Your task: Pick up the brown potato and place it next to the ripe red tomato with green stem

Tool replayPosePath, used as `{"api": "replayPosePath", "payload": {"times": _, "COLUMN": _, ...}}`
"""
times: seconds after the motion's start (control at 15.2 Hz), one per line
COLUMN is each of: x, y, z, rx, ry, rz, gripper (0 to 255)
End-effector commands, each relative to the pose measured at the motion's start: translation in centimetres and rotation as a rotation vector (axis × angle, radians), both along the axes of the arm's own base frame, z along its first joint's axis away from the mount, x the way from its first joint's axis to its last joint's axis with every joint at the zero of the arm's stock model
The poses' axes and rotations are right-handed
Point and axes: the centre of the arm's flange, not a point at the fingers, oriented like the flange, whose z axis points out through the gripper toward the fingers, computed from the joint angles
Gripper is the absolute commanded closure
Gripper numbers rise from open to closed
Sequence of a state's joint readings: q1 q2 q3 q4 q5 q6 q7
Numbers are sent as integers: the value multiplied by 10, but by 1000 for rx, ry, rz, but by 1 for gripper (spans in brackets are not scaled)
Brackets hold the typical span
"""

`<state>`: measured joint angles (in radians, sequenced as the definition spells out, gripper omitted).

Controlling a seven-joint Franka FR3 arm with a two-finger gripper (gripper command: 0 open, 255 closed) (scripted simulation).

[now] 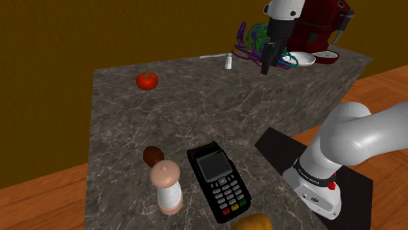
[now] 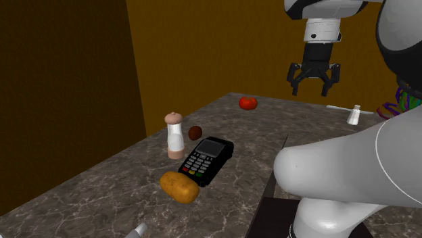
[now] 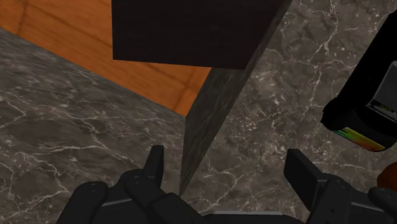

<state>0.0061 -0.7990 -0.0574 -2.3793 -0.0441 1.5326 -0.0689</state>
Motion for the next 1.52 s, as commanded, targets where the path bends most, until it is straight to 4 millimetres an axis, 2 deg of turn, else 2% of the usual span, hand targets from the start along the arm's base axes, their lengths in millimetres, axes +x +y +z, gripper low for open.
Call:
{"api": "replayPosePath", "payload": {"times": 0.0, "x": 0, "y": 0, "z": 0, "rx": 0, "ry": 0, "rz": 0, "gripper": 0}}
{"api": "replayPosePath", "payload": {"times": 1.45, "x": 77, "y": 255, "z": -119, "rx": -44, "ry": -93, "rz": 20, "gripper": 0}}
